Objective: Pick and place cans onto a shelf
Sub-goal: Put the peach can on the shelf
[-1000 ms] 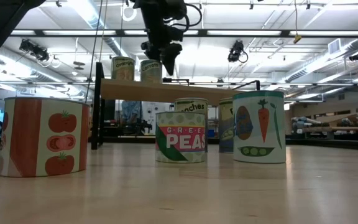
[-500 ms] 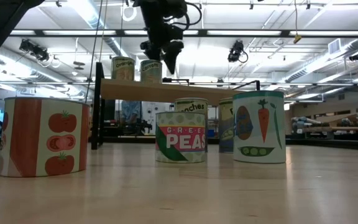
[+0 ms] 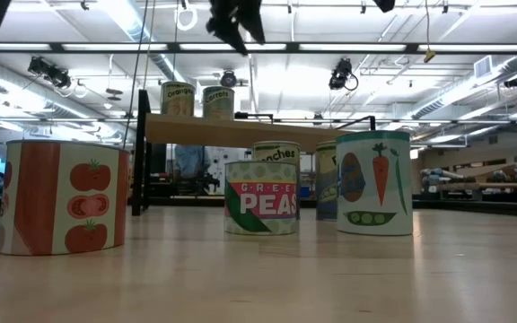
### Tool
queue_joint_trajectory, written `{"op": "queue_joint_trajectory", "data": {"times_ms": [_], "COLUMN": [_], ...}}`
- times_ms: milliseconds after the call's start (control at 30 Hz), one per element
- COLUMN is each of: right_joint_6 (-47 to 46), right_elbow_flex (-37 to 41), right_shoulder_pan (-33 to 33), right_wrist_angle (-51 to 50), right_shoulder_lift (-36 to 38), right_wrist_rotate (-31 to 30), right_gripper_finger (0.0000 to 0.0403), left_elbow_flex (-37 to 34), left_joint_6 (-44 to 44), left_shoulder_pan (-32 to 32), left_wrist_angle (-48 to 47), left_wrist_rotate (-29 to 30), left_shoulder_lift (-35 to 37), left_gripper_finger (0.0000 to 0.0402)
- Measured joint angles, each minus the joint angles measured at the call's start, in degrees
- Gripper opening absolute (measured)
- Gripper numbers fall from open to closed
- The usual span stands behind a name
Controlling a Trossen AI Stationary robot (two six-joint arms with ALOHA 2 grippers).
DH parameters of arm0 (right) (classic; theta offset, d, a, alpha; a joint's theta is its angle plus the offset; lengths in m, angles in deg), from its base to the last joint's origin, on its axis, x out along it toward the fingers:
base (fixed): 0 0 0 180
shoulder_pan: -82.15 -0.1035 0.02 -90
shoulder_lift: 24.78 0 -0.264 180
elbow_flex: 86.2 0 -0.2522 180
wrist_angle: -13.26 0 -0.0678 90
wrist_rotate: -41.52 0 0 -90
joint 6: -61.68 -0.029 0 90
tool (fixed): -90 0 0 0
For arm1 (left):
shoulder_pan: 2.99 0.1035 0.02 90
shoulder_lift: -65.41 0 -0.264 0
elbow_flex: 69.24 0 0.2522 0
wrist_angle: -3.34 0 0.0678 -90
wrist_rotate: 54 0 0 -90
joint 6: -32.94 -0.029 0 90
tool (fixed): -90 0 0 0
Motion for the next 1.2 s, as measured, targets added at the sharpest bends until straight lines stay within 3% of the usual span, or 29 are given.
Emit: {"op": "queue_joint_trajectory", "data": {"times_ms": [267, 467, 767, 967, 1200], "right_joint_6": [0.5, 0.6, 1.0, 1.1, -1.5], "right_elbow_flex": [0.0, 0.0, 0.0, 0.0, 0.0], "right_shoulder_pan": [0.0, 0.0, -1.0, -3.5, -6.1], "right_wrist_angle": [-1.2, -2.1, -5.4, -4.5, -1.0], "right_shoulder_lift": [0.0, 0.0, -2.6, -4.7, -6.9], "right_wrist_rotate": [0.6, 2.4, 5.1, 5.2, 4.7], "right_gripper_finger": [0.0022, 0.0022, 0.0022, 0.0023, 0.0023], "left_elbow_flex": [-0.4, -6.7, -13.6, -14.4, -14.4], "left_joint_6": [-2.4, -0.1, 7.9, 11.4, 10.6], "left_shoulder_pan": [-7.5, -14.1, -22.2, -25.4, -27.6], "left_wrist_angle": [-1.0, 2.7, 8.7, 6.3, 0.3], "left_wrist_rotate": [-6.0, -7.0, -5.0, -4.5, -1.8], "left_shoulder_lift": [1.0, 0.9, 0.9, 0.9, 3.0], "left_gripper_finger": [0.0396, 0.0395, 0.0395, 0.0389, 0.0353]}}
